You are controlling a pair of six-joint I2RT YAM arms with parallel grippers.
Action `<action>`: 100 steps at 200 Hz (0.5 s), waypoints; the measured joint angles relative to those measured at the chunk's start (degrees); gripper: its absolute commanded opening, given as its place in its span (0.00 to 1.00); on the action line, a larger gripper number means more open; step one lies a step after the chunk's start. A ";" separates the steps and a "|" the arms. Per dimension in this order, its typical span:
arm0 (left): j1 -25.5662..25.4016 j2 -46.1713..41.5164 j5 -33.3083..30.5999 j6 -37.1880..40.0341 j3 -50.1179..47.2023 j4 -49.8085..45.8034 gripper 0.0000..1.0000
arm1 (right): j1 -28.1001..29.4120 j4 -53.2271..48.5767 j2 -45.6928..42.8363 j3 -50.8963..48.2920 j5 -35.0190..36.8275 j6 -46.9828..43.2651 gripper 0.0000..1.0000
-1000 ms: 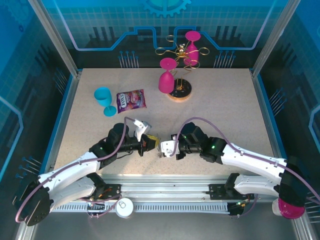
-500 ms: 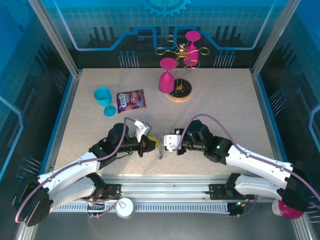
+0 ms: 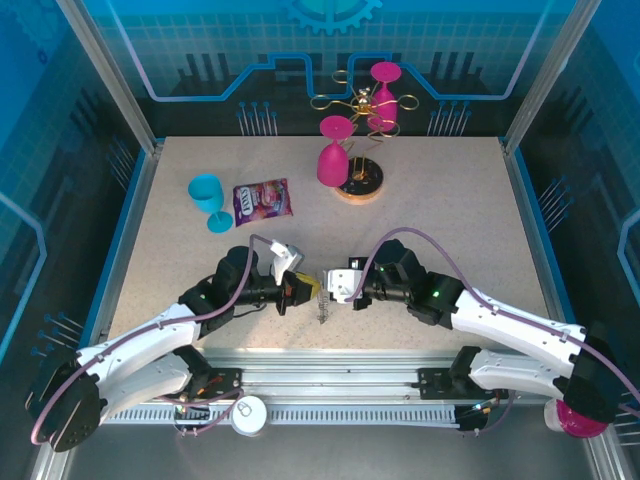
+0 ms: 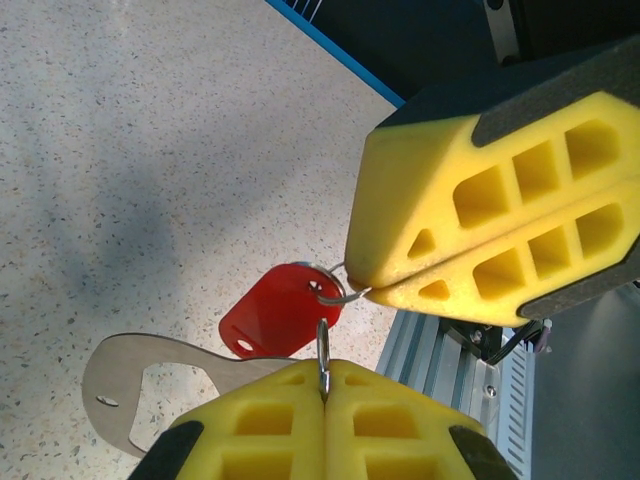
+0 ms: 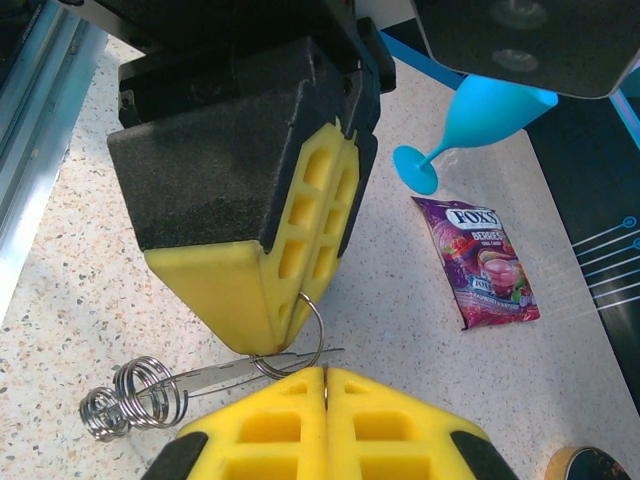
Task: Put the keys on the keyring
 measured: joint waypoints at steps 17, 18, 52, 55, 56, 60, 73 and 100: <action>0.00 0.02 0.00 -0.02 0.00 0.04 0.00 | 0.00 -0.02 0.28 -0.02 -0.11 -0.02 0.00; 0.00 0.02 0.02 -0.02 0.00 0.04 0.00 | 0.02 -0.02 0.31 0.00 -0.11 -0.02 0.00; -0.02 0.02 0.17 -0.15 0.00 0.13 0.00 | 0.02 -0.04 0.81 -0.02 0.11 -0.07 0.00; 0.00 0.02 0.17 -0.15 0.00 0.13 0.00 | 0.04 -0.04 0.83 -0.02 0.11 -0.07 0.00; 0.00 0.02 0.20 -0.15 0.00 0.13 0.00 | 0.07 -0.04 0.85 -0.02 0.11 -0.07 0.00; 0.00 0.02 0.17 -0.15 0.00 0.13 0.00 | 0.07 -0.04 0.85 -0.02 0.11 -0.07 0.00; 0.00 0.02 0.20 -0.15 0.00 0.11 0.00 | 0.07 -0.04 0.90 -0.02 0.11 -0.11 0.00; 0.00 0.02 0.17 -0.17 0.00 0.11 0.00 | 0.09 -0.07 0.92 -0.02 0.11 -0.28 0.00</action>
